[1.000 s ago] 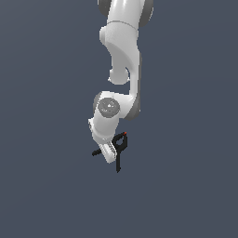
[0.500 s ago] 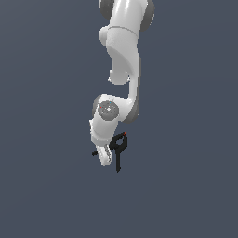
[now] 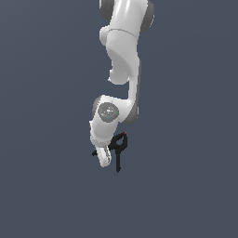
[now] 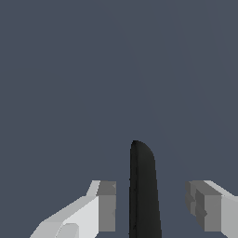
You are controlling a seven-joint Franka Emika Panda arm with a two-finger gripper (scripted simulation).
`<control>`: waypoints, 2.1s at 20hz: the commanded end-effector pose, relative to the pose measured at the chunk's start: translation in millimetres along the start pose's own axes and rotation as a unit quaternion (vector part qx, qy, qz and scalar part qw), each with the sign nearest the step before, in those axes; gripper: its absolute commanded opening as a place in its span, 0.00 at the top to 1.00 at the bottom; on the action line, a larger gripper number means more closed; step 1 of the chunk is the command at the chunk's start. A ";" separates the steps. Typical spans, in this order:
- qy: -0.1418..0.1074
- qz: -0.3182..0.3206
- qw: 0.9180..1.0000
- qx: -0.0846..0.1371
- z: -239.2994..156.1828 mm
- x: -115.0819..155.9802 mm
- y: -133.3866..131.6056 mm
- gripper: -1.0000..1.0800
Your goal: Pick up the object and move it to a goal position.
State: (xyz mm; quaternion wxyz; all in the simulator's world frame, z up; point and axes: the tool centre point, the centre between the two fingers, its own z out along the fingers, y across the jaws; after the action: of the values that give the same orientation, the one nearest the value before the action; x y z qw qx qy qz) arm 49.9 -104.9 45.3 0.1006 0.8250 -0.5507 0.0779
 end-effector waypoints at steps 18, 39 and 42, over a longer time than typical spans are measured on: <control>0.000 0.002 1.000 0.000 25.7 -0.1 1.2 1.00; 0.039 0.057 0.995 0.079 -145.5 -3.3 -47.4 1.00; 0.051 0.074 0.991 0.103 -199.9 -5.7 -57.2 1.00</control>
State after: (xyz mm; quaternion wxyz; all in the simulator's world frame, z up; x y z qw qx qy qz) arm 93.1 -38.4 204.6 0.0470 0.7888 -0.5888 0.1700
